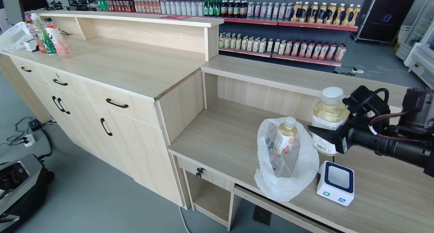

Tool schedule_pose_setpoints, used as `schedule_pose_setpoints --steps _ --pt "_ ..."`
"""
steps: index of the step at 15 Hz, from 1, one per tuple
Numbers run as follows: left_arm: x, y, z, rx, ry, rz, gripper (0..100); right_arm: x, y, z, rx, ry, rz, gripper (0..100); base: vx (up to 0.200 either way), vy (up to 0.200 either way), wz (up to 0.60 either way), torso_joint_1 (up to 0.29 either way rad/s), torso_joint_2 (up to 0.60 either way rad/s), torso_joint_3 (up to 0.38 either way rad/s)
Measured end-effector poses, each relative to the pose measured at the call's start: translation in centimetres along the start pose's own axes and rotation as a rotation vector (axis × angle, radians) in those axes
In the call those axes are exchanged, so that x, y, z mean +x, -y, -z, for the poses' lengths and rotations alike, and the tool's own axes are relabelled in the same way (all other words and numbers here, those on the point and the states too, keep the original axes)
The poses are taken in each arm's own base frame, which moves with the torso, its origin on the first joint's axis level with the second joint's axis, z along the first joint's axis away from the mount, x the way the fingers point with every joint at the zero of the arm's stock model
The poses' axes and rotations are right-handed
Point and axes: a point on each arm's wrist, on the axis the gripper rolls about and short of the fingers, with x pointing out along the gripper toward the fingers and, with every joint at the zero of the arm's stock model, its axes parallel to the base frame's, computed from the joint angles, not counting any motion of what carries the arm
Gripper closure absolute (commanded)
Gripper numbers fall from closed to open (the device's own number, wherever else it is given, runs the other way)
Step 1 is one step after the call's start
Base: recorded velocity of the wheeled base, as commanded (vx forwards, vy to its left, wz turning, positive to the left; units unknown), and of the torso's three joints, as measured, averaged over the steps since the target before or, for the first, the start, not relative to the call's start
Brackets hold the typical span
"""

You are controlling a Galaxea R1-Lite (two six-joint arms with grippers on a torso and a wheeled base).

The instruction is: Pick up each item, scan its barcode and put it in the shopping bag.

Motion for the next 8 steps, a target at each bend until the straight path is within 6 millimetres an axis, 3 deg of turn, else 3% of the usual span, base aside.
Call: schedule_pose_setpoints --steps 8 --pt "0.0 0.0 0.0 0.000 0.000 -0.001 0 4.7 -0.8 5.4 0.043 -0.119 -0.071 100 0.000 0.000 0.00 0.000 0.00 0.000"
